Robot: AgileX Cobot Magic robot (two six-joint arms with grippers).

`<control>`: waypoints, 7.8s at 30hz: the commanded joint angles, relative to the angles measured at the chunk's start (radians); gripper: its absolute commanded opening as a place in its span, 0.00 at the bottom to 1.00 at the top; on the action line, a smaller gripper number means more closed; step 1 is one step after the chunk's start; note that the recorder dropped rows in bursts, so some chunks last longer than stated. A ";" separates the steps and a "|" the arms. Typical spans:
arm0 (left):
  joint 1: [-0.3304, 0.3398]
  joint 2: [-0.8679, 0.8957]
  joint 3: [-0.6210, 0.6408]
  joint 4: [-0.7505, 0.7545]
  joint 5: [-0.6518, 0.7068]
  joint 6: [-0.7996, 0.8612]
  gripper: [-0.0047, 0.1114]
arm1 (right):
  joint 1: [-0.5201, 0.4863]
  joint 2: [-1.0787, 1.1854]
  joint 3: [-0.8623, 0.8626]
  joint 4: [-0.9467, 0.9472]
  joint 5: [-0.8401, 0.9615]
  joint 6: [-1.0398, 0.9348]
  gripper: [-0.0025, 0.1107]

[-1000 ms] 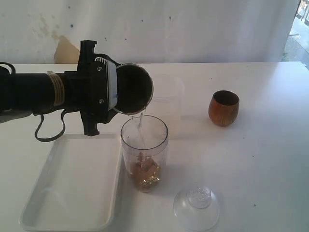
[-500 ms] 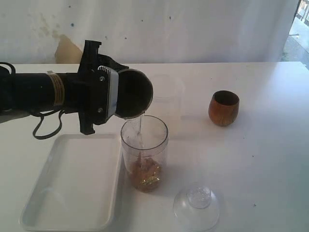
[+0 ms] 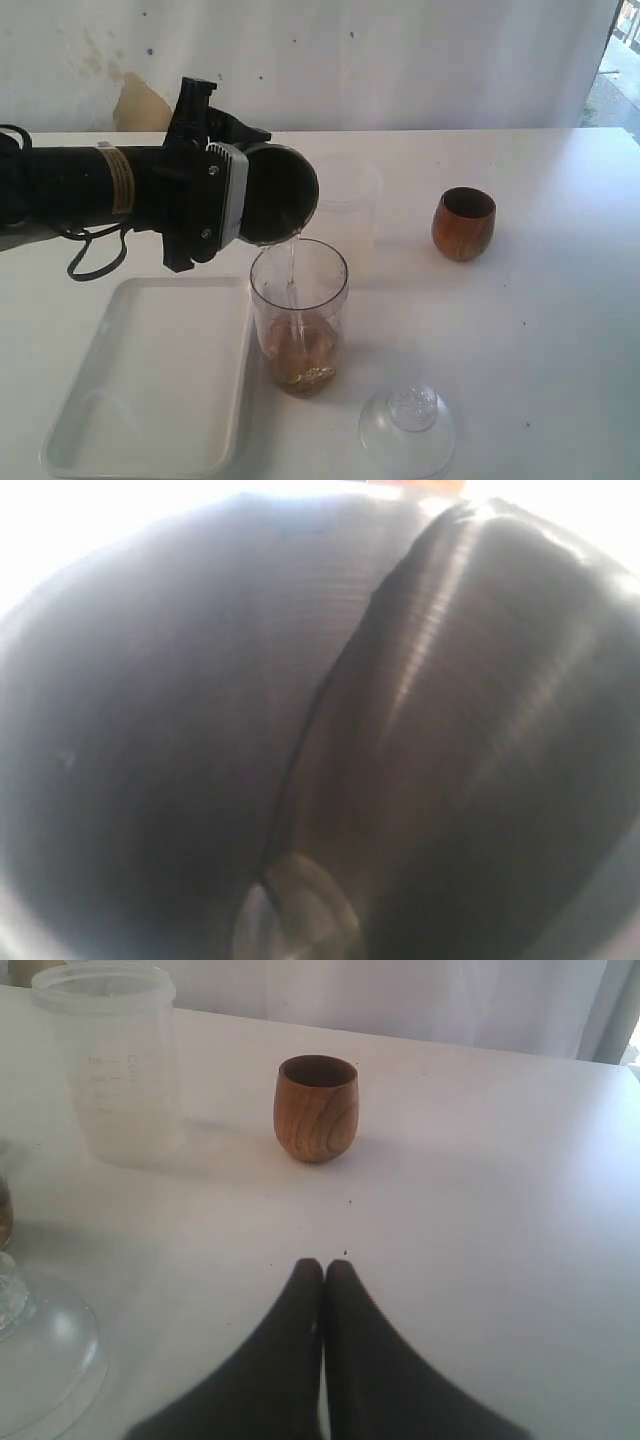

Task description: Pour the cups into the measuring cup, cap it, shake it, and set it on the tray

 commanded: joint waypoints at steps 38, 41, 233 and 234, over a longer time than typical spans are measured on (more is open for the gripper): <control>-0.001 -0.020 -0.012 -0.215 -0.070 0.127 0.04 | -0.005 -0.004 0.004 0.000 -0.002 0.006 0.02; -0.001 -0.020 -0.012 -0.215 -0.070 0.222 0.04 | -0.005 -0.004 0.004 0.000 -0.002 0.006 0.02; 0.177 -0.836 0.327 -0.581 0.526 -0.890 0.04 | -0.005 -0.004 0.004 0.000 -0.002 0.042 0.02; 0.177 -0.876 0.327 -0.588 0.539 -0.892 0.04 | -0.005 -0.004 0.004 0.000 -0.002 0.042 0.02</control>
